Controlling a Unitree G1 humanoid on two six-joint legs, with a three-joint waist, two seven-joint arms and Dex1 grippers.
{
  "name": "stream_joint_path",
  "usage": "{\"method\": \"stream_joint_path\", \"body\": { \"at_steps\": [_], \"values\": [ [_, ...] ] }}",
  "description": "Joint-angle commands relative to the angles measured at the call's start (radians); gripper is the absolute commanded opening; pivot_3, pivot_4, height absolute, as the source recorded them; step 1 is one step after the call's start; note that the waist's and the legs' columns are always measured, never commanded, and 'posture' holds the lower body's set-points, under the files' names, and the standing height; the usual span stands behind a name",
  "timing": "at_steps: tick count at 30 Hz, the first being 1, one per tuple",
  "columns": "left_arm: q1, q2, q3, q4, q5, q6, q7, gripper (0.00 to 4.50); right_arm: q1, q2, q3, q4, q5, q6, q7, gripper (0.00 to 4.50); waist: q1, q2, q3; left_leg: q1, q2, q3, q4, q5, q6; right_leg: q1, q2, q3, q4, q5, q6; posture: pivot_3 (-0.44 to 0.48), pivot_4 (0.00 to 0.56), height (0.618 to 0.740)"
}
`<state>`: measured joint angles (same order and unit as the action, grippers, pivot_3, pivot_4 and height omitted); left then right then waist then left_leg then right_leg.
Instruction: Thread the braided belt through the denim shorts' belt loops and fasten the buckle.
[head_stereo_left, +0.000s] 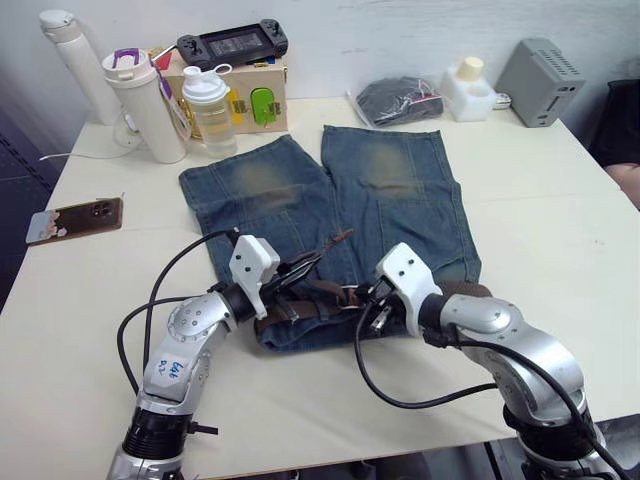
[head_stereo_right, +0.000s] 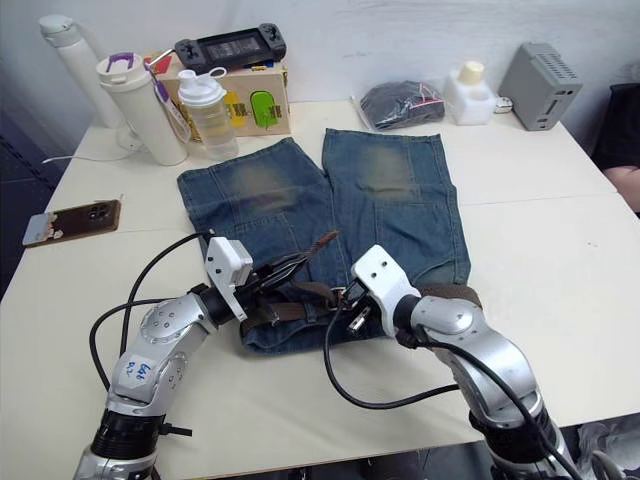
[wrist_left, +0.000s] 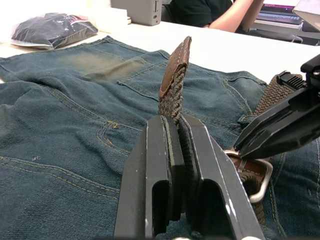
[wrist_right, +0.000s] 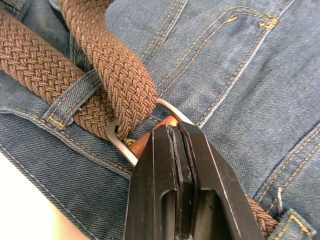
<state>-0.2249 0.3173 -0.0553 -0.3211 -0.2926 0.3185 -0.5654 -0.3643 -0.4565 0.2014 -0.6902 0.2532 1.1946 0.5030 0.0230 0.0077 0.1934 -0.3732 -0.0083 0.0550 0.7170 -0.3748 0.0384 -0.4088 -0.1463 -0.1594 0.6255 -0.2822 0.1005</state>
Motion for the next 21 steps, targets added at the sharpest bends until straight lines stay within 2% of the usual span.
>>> {"method": "stream_joint_path", "body": {
  "at_steps": [1,13,21],
  "values": [
    [-0.014,0.004,0.009,-0.052,-0.019,-0.001,0.001,0.0,-0.023,0.029,0.046,-0.004,0.016,-0.018,-0.019,0.05,-0.002,0.0,0.0,0.0,0.0,0.0,0.0,0.0,0.0,0.0,0.0,0.0,0.0,0.0,0.0,0.0,0.15,0.687],
    [-0.006,0.016,0.006,-0.076,-0.02,0.026,-0.001,0.0,-0.06,0.051,0.091,-0.031,0.027,-0.011,-0.044,0.05,-0.001,0.0,0.0,0.0,0.001,0.0,0.0,0.0,0.0,0.0,0.0,0.0,0.0,0.0,0.0,0.0,0.15,0.687],
    [0.058,0.107,0.003,-0.069,0.045,-0.03,-0.037,0.0,-0.108,0.047,-0.137,-0.041,0.118,0.048,-0.012,0.05,-0.002,0.0,0.0,0.0,0.001,0.0,-0.001,0.0,0.0,0.0,0.0,0.0,0.0,0.0,0.0,0.0,0.15,0.687]
  ]
}}
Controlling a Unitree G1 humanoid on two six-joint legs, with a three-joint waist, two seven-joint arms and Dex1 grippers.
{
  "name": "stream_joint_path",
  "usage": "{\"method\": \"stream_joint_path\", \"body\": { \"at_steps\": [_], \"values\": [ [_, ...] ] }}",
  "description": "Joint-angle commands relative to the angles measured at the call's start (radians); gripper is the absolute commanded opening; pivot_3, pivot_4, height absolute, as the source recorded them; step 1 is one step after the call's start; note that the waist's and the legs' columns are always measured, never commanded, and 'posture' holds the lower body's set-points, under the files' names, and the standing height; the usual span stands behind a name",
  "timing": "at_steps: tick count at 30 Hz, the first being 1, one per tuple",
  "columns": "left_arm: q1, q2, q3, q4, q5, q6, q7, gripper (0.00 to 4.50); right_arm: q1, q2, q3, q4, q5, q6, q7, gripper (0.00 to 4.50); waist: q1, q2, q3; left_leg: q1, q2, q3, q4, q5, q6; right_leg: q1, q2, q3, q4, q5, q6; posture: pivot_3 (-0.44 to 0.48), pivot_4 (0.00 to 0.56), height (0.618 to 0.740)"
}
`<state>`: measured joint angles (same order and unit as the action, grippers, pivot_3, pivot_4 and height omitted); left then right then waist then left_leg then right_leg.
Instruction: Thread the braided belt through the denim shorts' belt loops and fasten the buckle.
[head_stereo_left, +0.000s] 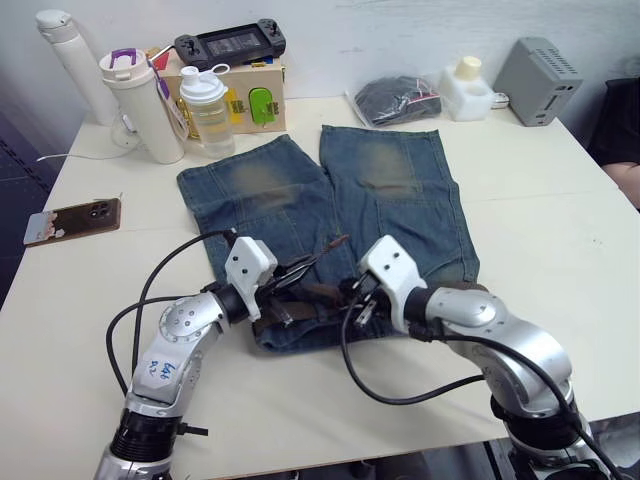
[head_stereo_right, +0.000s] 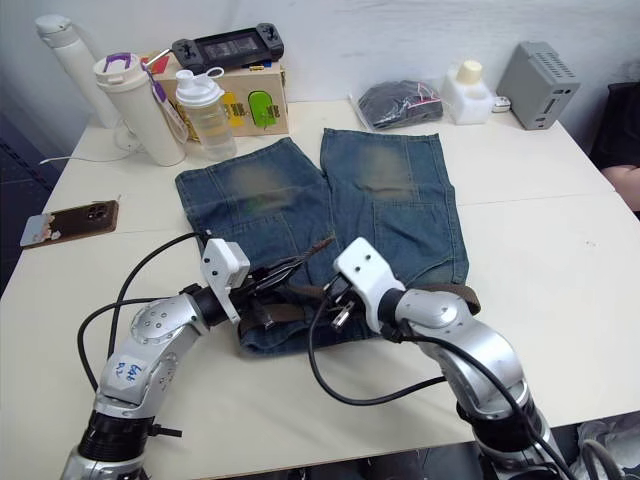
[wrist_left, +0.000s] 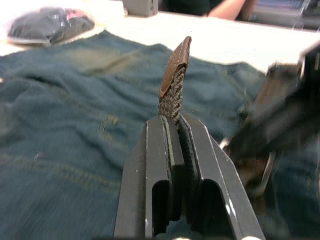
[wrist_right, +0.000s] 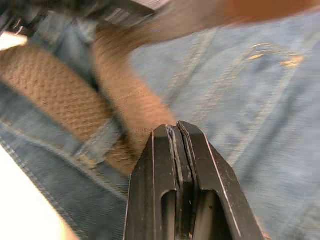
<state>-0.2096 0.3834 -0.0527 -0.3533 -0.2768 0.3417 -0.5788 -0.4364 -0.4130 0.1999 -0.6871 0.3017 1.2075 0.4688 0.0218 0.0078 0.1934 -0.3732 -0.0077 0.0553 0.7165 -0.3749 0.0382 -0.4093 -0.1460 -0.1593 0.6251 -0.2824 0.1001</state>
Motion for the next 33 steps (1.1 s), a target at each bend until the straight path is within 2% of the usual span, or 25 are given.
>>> {"method": "stream_joint_path", "body": {
  "at_steps": [1,10,23,33],
  "values": [
    [0.048,0.043,0.001,-0.04,0.025,-0.054,-0.023,0.0,-0.035,0.0,-0.153,-0.042,0.082,0.042,0.026,0.05,-0.001,0.0,0.0,0.0,0.0,0.0,0.0,0.0,0.0,0.0,0.0,0.0,0.0,0.0,0.0,0.0,0.15,0.687],
    [0.07,0.039,0.006,-0.07,0.018,-0.043,-0.01,0.0,0.017,-0.086,-0.112,-0.028,0.111,0.028,0.035,0.05,0.001,0.0,0.0,0.0,0.0,0.0,-0.001,0.0,0.0,-0.001,-0.002,0.0,-0.001,0.0,0.0,0.0,0.15,0.687],
    [0.07,0.047,0.015,-0.084,0.014,-0.025,0.006,0.0,0.058,-0.046,-0.029,-0.024,0.104,0.024,-0.042,0.05,-0.001,0.0,0.0,-0.001,0.001,0.0,-0.001,0.0,0.0,-0.001,-0.002,0.0,-0.001,0.0,0.0,0.0,0.15,0.687],
    [0.058,0.05,0.012,-0.077,0.015,-0.029,0.004,0.0,0.025,-0.016,0.042,-0.014,0.089,0.001,-0.068,0.05,-0.002,0.0,0.0,0.0,0.001,0.0,-0.001,0.0,0.0,0.0,-0.001,0.0,-0.001,0.0,0.0,0.0,0.15,0.687]
  ]
}}
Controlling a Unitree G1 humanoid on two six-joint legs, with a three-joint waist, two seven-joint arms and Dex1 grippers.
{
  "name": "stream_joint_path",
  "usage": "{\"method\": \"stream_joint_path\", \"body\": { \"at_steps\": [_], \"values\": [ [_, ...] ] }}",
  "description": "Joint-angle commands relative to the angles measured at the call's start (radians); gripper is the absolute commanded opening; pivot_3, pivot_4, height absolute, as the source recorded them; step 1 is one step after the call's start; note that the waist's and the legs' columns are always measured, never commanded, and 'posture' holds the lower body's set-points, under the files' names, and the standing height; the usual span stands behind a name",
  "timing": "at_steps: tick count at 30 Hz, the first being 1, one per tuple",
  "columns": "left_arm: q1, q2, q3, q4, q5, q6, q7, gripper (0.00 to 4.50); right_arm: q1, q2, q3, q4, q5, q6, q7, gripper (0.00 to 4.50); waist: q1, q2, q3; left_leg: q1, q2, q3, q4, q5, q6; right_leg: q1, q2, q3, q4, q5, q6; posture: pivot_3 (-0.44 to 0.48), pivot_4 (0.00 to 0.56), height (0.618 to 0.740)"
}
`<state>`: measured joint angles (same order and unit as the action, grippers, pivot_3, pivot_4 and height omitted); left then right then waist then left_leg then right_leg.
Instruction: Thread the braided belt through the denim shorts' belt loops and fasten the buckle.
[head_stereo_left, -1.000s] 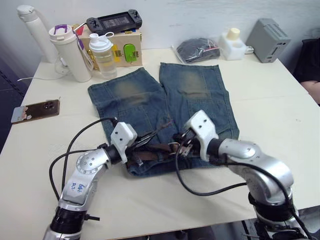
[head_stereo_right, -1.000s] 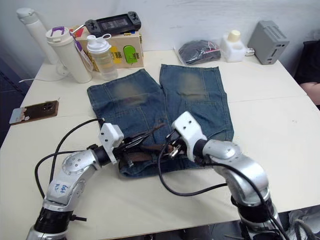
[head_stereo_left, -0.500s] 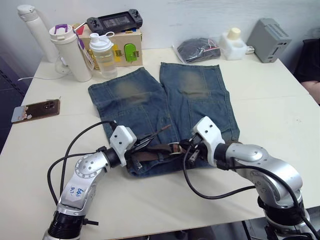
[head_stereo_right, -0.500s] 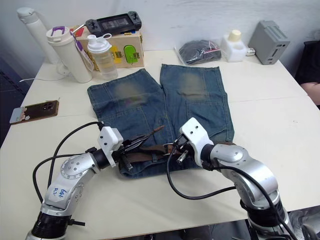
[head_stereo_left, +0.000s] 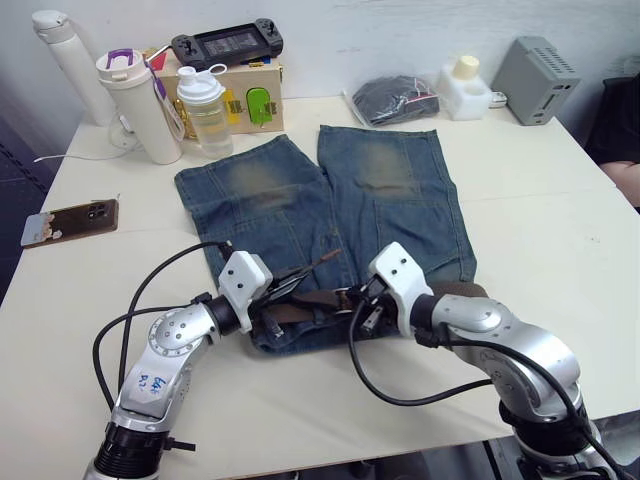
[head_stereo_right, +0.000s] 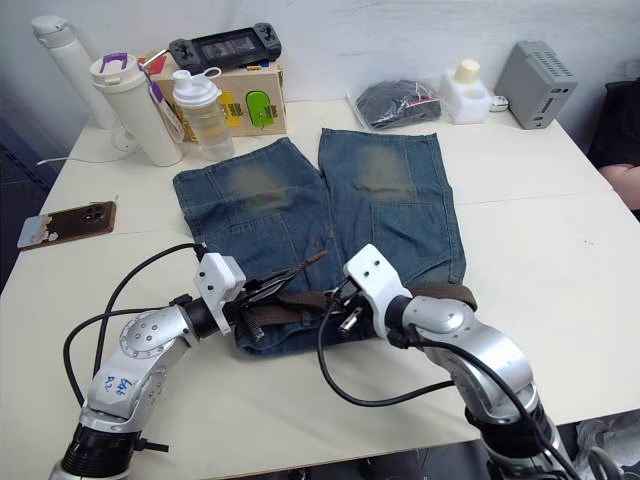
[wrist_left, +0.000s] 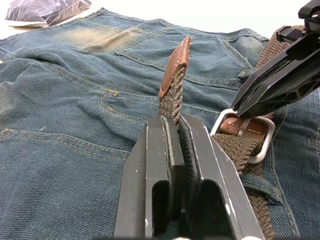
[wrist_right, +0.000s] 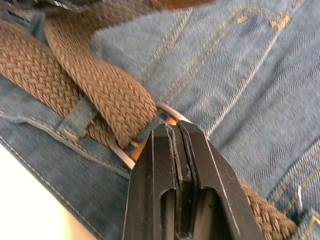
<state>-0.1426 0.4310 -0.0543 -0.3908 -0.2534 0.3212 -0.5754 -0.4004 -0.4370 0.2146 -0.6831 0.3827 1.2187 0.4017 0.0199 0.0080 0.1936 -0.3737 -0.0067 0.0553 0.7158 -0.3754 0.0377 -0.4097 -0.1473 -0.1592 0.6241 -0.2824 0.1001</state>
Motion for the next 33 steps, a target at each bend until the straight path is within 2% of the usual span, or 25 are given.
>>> {"method": "stream_joint_path", "body": {
  "at_steps": [1,15,25,33],
  "values": [
    [-0.008,0.003,0.013,-0.04,-0.008,-0.009,0.001,0.0,-0.013,0.011,0.03,-0.02,0.009,-0.01,-0.003,0.05,0.001,0.0,0.0,0.0,0.0,0.0,0.0,0.0,0.0,0.0,0.0,0.0,0.0,0.0,0.0,0.0,0.15,0.687],
    [-0.006,0.003,0.013,-0.041,-0.009,-0.011,0.0,0.0,-0.038,0.043,0.074,0.005,-0.004,-0.03,-0.02,0.05,0.001,0.0,0.0,0.0,0.0,0.0,0.0,0.0,0.0,0.0,0.0,0.0,0.0,0.0,0.0,0.0,0.15,0.687],
    [0.002,0.018,0.014,-0.04,-0.003,-0.024,-0.011,0.0,-0.145,0.018,-0.171,-0.034,0.132,0.033,0.049,0.05,0.002,0.0,0.0,-0.001,0.0,0.0,0.0,0.0,0.0,0.0,0.0,0.0,0.0,0.0,0.0,0.0,0.15,0.687],
    [-0.003,0.018,0.013,-0.039,-0.003,-0.027,-0.011,0.0,-0.087,-0.089,-0.095,-0.022,0.136,-0.01,0.093,0.05,0.002,0.0,0.0,-0.001,0.0,0.0,0.0,0.0,0.0,0.0,0.0,0.0,0.0,0.0,0.0,0.0,0.15,0.687]
  ]
}}
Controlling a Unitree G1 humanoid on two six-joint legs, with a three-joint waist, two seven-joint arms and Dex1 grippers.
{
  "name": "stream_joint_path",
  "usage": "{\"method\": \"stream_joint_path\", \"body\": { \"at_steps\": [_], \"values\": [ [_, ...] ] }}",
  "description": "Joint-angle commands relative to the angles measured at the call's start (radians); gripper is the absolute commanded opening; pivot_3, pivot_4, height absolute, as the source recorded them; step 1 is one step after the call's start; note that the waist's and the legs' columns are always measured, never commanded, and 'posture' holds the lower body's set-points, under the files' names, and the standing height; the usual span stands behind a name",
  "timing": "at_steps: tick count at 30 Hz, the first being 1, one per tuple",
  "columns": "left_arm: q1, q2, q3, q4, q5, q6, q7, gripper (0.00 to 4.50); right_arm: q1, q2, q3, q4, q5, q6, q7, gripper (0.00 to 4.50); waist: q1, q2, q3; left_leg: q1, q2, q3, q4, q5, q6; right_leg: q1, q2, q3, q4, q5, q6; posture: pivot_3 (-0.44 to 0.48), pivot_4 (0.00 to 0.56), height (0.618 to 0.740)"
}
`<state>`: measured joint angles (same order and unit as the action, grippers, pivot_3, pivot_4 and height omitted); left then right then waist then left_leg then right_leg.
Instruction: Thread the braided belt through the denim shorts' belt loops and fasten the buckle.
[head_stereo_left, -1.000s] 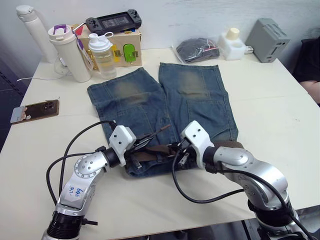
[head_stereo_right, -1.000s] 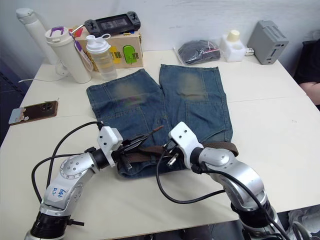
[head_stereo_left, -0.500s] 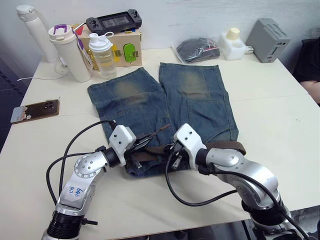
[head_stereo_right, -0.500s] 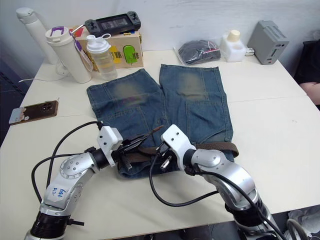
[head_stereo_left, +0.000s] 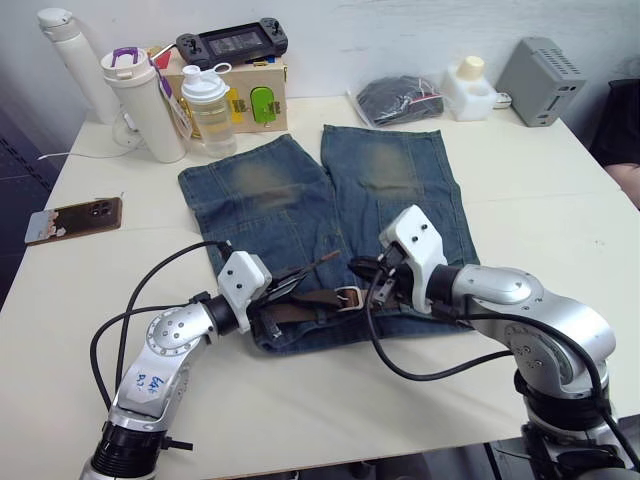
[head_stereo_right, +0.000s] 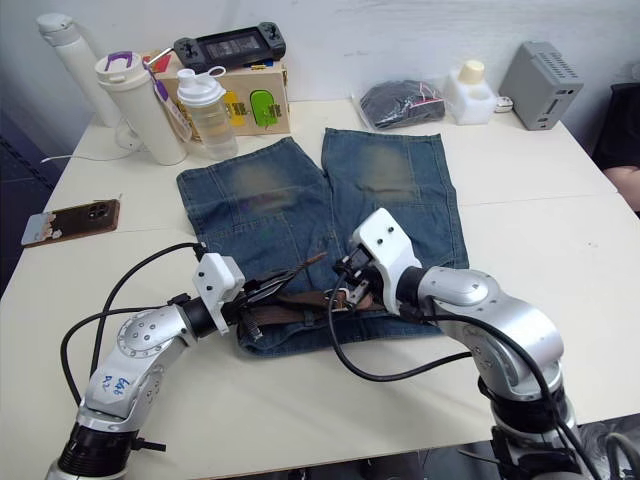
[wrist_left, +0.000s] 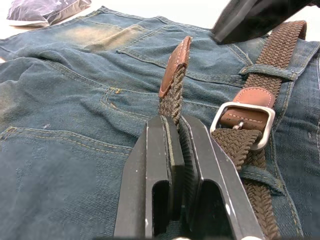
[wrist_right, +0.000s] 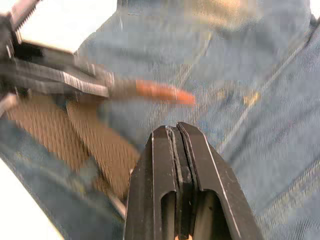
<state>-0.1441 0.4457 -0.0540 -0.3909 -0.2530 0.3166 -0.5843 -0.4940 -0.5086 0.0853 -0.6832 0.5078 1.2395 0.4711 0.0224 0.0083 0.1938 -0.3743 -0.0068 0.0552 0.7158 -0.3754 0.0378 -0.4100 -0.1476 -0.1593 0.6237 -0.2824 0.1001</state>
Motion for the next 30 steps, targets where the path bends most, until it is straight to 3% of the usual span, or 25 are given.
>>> {"method": "stream_joint_path", "body": {
  "at_steps": [1,11,30],
  "values": [
    [-0.001,0.004,0.012,-0.039,-0.003,-0.024,-0.002,0.0,0.009,-0.024,0.045,-0.017,0.011,-0.033,0.028,0.05,-0.001,0.0,0.0,0.0,0.0,0.0,0.0,0.0,0.0,0.0,0.0,0.0,0.0,0.0,0.0,0.0,0.15,0.687],
    [-0.008,0.005,0.01,-0.03,0.013,-0.048,-0.001,0.0,-0.038,-0.107,0.171,0.114,-0.035,-0.102,0.1,0.05,-0.001,0.0,0.0,0.0,0.0,0.0,0.0,0.0,0.0,0.0,0.0,0.0,0.0,0.0,0.0,0.0,0.15,0.687],
    [-0.007,-0.013,-0.003,-0.021,0.034,-0.092,0.006,0.0,-0.152,-0.123,0.383,0.328,-0.155,-0.272,0.283,0.05,-0.004,0.0,0.0,0.001,0.0,0.0,0.0,0.0,0.0,0.0,0.0,0.0,0.0,0.0,0.0,0.0,0.15,0.687]
  ]
}}
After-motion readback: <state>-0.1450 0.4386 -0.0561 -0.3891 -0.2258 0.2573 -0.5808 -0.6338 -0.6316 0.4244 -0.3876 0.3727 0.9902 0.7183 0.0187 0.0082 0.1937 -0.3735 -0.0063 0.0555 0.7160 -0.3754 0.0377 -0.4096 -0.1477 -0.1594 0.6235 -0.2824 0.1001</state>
